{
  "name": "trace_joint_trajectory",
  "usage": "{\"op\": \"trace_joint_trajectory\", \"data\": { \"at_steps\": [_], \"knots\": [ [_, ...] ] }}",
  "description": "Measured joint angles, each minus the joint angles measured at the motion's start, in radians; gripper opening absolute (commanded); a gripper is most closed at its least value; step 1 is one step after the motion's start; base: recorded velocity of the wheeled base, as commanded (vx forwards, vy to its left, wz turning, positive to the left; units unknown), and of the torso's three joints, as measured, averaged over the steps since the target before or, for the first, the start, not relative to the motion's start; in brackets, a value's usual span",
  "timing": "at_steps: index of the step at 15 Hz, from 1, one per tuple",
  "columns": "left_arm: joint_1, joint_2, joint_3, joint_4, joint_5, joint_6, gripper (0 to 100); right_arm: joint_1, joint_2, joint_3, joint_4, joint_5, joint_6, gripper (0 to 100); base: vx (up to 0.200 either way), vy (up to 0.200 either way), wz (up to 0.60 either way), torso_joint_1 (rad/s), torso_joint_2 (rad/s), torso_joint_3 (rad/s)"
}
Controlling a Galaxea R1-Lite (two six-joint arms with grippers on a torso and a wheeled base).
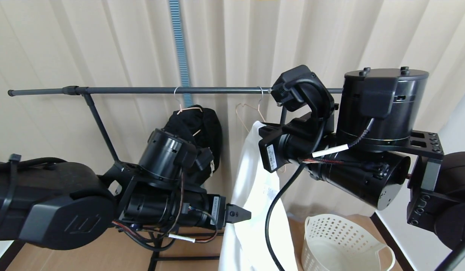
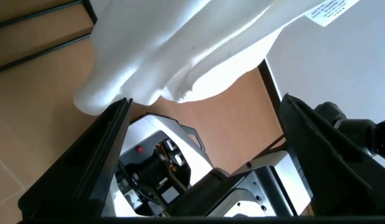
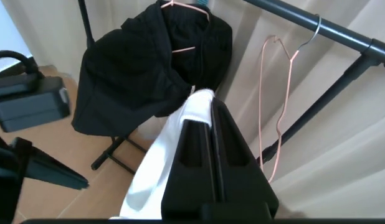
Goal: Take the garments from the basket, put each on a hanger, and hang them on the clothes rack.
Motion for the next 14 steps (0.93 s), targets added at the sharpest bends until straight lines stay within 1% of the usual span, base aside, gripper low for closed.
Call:
{"op": "trace_joint_trajectory", "data": {
  "at_steps": [1, 3, 6, 9, 14],
  "knots": [
    [-0.004, 0.018, -0.014, -0.009, 0.008, -0.014, 100, 0.003, -0.001, 0.004, -0.002, 0.000, 0.001, 0, 0.000, 0.000, 0.00, 0.000, 0.00, 0.000],
    [-0.009, 0.057, -0.053, -0.017, 0.053, -0.048, 100, 0.011, -0.023, 0.023, -0.001, -0.001, 0.002, 0, 0.000, 0.000, 0.00, 0.000, 0.00, 0.000],
    [-0.009, 0.114, -0.099, -0.020, 0.128, -0.061, 100, 0.019, -0.082, 0.067, 0.002, -0.002, 0.002, 0, 0.000, 0.000, 0.00, 0.000, 0.00, 0.000],
    [-0.010, 0.150, -0.111, -0.020, 0.140, -0.061, 100, 0.020, -0.144, 0.089, 0.006, -0.001, 0.002, 0, 0.000, 0.000, 0.00, 0.000, 0.00, 0.000],
    [-0.011, 0.169, -0.099, -0.018, 0.140, -0.059, 100, 0.020, -0.228, 0.098, 0.010, 0.001, 0.001, 0, 0.000, 0.000, 0.00, 0.000, 0.00, 0.000]
  ]
}}
